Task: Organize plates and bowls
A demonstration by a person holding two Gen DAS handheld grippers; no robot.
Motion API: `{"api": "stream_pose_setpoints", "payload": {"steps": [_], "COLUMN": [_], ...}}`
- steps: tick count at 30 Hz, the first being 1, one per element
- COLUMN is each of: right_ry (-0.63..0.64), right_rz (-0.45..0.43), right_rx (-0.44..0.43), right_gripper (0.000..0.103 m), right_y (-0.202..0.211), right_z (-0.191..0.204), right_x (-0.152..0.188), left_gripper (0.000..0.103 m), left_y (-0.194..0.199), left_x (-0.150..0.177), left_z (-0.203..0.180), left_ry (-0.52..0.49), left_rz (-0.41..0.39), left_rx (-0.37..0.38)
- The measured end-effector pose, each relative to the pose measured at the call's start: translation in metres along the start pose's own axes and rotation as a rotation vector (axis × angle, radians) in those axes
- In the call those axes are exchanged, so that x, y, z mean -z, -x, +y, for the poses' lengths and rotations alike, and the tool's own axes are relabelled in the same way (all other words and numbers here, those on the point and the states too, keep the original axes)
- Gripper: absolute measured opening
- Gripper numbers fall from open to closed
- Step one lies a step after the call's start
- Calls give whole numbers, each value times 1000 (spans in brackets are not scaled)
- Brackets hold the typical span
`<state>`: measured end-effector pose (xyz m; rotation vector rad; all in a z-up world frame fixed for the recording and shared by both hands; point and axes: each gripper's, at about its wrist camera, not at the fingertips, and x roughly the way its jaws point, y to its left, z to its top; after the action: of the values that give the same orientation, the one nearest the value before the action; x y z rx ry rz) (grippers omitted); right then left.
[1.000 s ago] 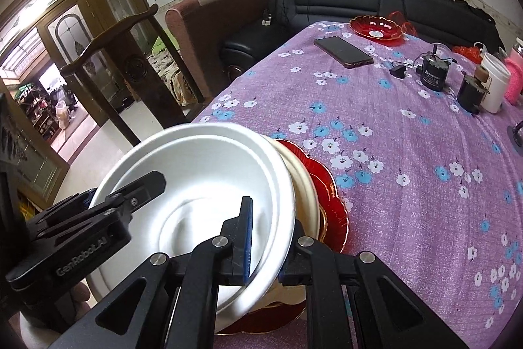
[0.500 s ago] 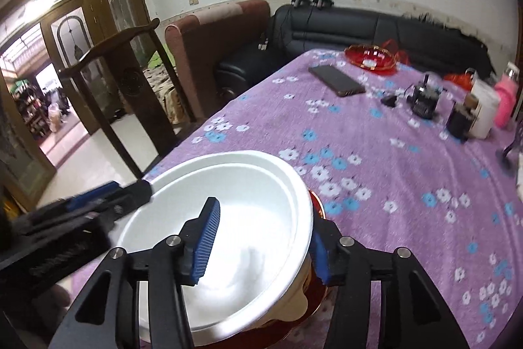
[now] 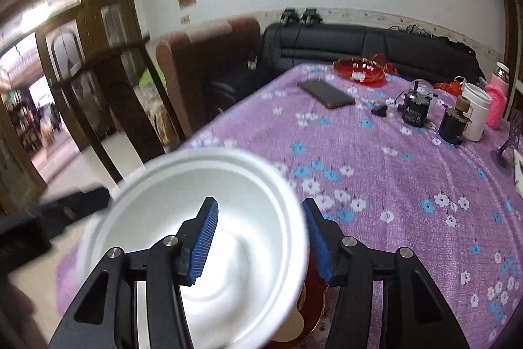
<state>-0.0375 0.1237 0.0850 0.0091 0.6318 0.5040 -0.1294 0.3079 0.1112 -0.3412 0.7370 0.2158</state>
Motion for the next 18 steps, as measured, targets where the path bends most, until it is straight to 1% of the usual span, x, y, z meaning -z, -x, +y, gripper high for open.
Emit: {"api": "stream_pose_setpoints", "payload": {"steps": [1,3,4,5,6,8,9,10,11,12,13,15,18], "right_ry": [-2,6,10,9,4,-15,-23,-32,-44,-51,-61,-79,-92], "right_rz": [-23,-74,-96,-108,-117,-117,-115,-113,-111,-110,-109,-109,-115], "right_rx": [-2,11,17,15,11,3,0,-2,-3,-3,-4,-3,10], "right_gripper": [60,70,73,77,79,79,79,80,80,80,80,80,80], "right_y": [9,28,37,43,49,57,59,61,63,65,67,72,82], "right_z": [1,3,4,4,3,-1,-4,-6,-10,-12,-15,-21,-28], "right_x": [-2,-6,-7,-7,-6,-3,-2,-1,2,5,7,13,22], "left_gripper": [53,57,58,59,59,61,66,75,79,86,90,94,97], "left_y": [1,4,6,7,8,14,17,24,29,35,41,54,67], "left_x": [0,2,3,4,5,8,10,12,14,16,18,21,24], "left_z": [0,-3,-5,-6,-9,-15,-18,-23,-27,-30,-33,-39,-43], "left_ry": [-1,-7,-12,-17,-23,-44,-56,-74,-85,-94,-100,-108,-109], "left_rz": [-2,-10,-16,-20,-24,-49,-69,-103,-132,-161,-196,-261,-313], "left_rx": [-2,-9,-14,-17,-20,-50,-71,-107,-136,-160,-182,-198,-210]}}
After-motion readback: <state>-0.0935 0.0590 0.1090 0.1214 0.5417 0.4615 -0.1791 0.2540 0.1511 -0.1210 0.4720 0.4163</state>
